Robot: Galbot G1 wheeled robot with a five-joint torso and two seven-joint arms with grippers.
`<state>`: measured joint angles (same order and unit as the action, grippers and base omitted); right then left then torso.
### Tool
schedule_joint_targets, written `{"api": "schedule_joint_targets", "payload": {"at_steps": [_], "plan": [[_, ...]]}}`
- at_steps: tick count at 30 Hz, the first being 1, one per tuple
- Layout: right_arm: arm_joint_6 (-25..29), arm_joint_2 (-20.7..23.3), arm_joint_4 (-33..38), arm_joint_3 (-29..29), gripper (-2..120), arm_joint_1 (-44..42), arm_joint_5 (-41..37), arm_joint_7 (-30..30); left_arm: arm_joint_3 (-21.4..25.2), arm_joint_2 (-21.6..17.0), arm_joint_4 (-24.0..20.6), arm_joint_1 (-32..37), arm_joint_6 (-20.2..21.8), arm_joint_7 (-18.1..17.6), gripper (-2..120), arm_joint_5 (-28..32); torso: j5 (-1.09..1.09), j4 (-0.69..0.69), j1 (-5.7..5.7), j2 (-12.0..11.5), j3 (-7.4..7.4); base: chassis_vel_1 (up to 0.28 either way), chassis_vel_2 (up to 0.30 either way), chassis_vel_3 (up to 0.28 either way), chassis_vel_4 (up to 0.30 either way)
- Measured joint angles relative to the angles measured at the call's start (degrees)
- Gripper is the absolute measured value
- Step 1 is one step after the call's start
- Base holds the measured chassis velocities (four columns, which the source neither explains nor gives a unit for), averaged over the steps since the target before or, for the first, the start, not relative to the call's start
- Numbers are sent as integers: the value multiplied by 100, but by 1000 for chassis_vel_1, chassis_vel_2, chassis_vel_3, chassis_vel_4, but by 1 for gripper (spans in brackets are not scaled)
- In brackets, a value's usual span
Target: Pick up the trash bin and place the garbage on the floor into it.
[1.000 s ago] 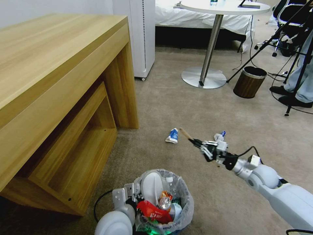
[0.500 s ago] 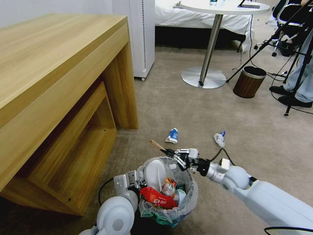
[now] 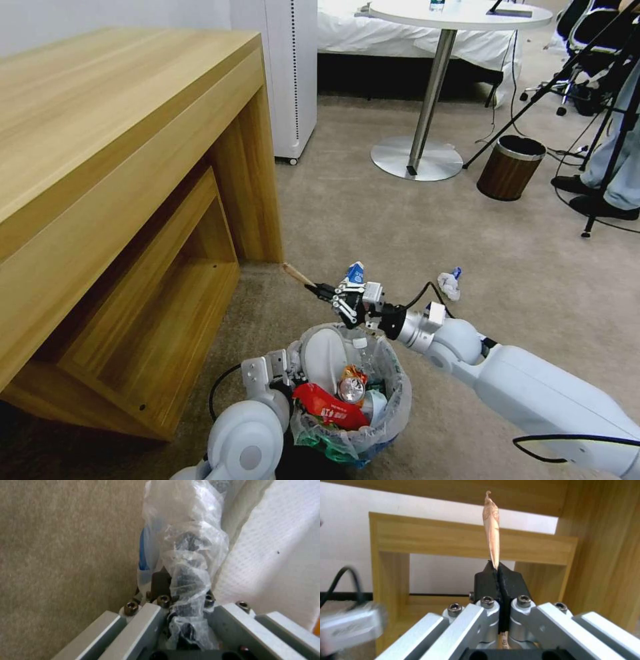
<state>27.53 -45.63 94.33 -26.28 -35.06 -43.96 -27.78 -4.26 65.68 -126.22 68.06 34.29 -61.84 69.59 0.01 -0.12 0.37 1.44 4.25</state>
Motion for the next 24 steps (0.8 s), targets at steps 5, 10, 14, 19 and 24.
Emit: {"api": "schedule_joint_targets", "payload": {"at_steps": [5, 10, 14, 19, 24], "plan": [[30, -153, -74, -181, 0, 9, 77, -10, -129, 26, 87, -287, -26, -159, 0, 208, 0, 0, 0, 0, 0, 0, 0, 0, 0], [49, -178, -50, -234, 0, -6, 91, -33, -162, 18, 131, -319, -40, -200, 0, 251, -1, 0, 0, 0, 0, 0, 0, 0, 0], [74, -135, 2, -281, 0, -28, 126, -55, -162, -22, 133, -331, -53, -211, 0, 275, 0, 0, 0, 0, 0, 0, 0, 0, 0], [95, -11, 115, -234, 0, -152, 170, -112, -173, -51, 154, -430, -86, -241, 0, 349, 0, 0, 0, 0, 0, 0, 0, 0, 0], [117, 174, 284, -72, 0, -484, 284, -152, -214, -97, 180, -602, -147, -309, 0, 505, -1, 0, 0, 0, 0, 0, 0, 0, 0]]}}
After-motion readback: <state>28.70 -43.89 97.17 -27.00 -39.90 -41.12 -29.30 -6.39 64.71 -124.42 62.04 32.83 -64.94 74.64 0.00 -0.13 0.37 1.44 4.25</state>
